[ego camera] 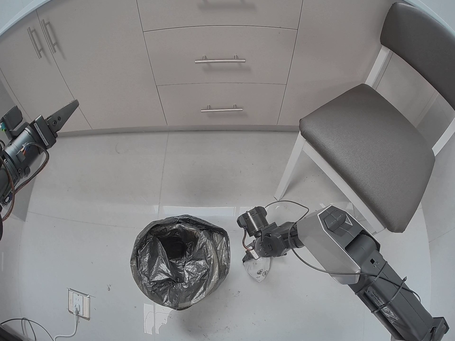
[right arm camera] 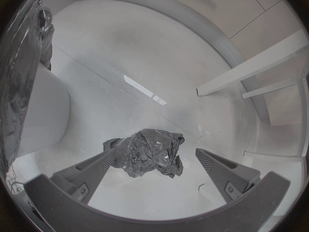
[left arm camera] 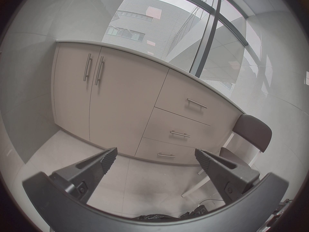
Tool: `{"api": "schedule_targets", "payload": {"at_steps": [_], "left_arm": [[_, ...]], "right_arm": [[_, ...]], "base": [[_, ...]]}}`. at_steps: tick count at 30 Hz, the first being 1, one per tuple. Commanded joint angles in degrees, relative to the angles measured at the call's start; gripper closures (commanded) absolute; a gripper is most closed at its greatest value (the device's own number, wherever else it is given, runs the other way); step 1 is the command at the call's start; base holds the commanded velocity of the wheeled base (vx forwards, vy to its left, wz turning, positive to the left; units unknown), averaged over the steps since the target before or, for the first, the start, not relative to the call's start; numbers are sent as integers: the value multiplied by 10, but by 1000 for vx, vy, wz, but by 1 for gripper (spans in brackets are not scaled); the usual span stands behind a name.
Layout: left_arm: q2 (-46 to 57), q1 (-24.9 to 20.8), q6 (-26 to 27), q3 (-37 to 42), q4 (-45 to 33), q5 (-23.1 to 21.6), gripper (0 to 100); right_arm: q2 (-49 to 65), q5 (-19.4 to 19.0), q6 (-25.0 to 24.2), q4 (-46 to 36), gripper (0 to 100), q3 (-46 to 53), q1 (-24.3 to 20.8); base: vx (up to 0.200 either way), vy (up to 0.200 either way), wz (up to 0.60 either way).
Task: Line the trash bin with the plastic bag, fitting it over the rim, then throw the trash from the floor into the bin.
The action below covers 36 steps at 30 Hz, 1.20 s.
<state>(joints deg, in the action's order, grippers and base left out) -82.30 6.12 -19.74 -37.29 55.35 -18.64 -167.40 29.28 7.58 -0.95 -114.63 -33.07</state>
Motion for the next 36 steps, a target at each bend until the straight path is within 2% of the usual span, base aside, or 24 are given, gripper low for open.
{"api": "schedule_targets", "payload": {"at_steps": [1, 33, 34, 36], "left_arm": [[-1, 1, 0, 0, 0, 0, 0], [-8, 0, 0, 4, 2, -1, 0], [-8, 1, 0, 4, 3, -1, 0], [-8, 3, 0, 3, 3, -1, 0]], "right_arm": [[-10, 0, 1, -3, 0, 0, -9], [-69, -1, 0, -4, 0, 0, -11], [-71, -1, 0, -4, 100, 0, -11], [-72, -2, 0, -4, 100, 0, -11]], "base": [[0, 0, 0], [0, 0, 0], [0, 0, 0], [0, 0, 0]]}}
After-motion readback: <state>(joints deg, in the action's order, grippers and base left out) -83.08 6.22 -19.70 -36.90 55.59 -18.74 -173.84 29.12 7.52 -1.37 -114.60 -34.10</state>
